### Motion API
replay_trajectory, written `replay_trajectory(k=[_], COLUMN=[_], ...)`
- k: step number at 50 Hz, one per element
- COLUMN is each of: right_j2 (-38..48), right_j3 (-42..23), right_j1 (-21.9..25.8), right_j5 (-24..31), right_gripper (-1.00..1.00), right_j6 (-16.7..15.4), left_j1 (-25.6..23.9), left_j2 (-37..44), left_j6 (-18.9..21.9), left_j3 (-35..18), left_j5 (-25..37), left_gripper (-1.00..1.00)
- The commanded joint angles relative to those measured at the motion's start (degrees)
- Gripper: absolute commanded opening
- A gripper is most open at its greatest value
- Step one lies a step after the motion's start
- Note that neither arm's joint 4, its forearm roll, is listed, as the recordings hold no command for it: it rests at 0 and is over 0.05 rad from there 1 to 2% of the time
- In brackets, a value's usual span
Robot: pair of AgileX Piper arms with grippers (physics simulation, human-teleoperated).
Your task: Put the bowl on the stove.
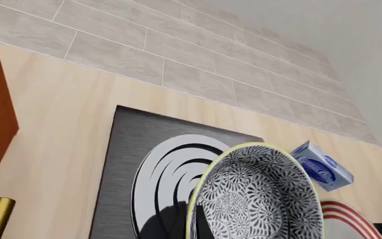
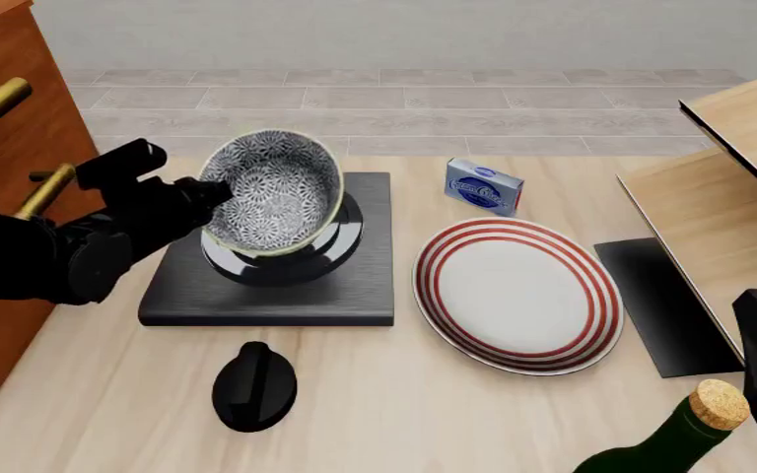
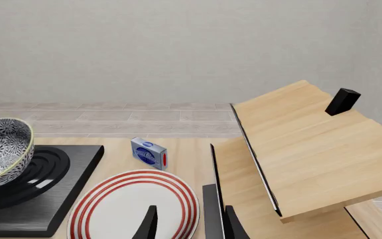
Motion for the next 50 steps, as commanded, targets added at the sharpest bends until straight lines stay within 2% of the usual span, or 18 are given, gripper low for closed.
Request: replay_trajectory(k=[1, 8, 9, 35, 50], right_j2=[0.0, 0.0, 0.0, 0.0, 0.0], right_j3=[0.0, 0.0, 0.0, 0.0, 0.0], right_j1=[0.0, 0.0, 0.0, 0.0, 0.0], right_j5=[0.0, 0.0, 0.0, 0.0, 0.0], right_gripper=[1.00, 1.00, 1.00, 1.00, 1.00], right_j6=[0.0, 0.0, 0.0, 0.0, 0.0], left_j1=[2.0, 2.0, 2.6, 0.8, -0.1], left_j2=[-0.2, 0.0, -0.2, -2.8, -9.9], left_j6=[1.0, 1.9, 2.2, 2.8, 3.7], left_j3=[0.1, -0.1, 0.0, 1.2, 3.9], left_j5=[-0.6, -0.7, -0.8, -0.4, 2.1], left_gripper=[-1.00, -1.00, 1.00, 1.00, 1.00])
